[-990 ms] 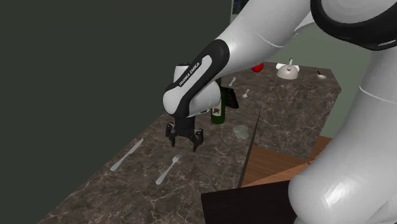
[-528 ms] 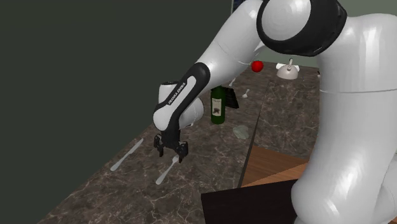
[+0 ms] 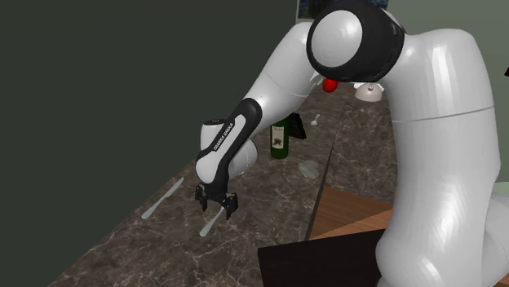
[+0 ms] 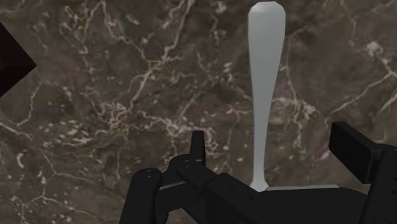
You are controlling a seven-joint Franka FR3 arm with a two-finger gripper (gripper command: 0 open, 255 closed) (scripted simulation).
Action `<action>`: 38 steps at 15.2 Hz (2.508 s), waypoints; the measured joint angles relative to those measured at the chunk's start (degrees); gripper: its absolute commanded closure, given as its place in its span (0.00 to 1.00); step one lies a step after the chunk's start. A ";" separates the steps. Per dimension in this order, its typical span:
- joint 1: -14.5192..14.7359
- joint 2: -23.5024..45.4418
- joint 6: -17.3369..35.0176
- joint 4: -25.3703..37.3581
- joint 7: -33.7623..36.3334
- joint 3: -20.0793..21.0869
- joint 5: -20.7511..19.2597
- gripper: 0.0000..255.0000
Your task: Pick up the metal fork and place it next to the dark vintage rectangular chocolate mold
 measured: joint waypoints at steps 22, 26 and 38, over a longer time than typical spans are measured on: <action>-0.46 -1.33 -0.73 -0.57 -0.22 0.63 0.59 1.00; -1.62 -4.22 -3.29 -0.78 -1.04 2.05 2.13 1.00; -4.31 -12.49 -10.91 -0.88 -3.43 5.46 6.99 1.00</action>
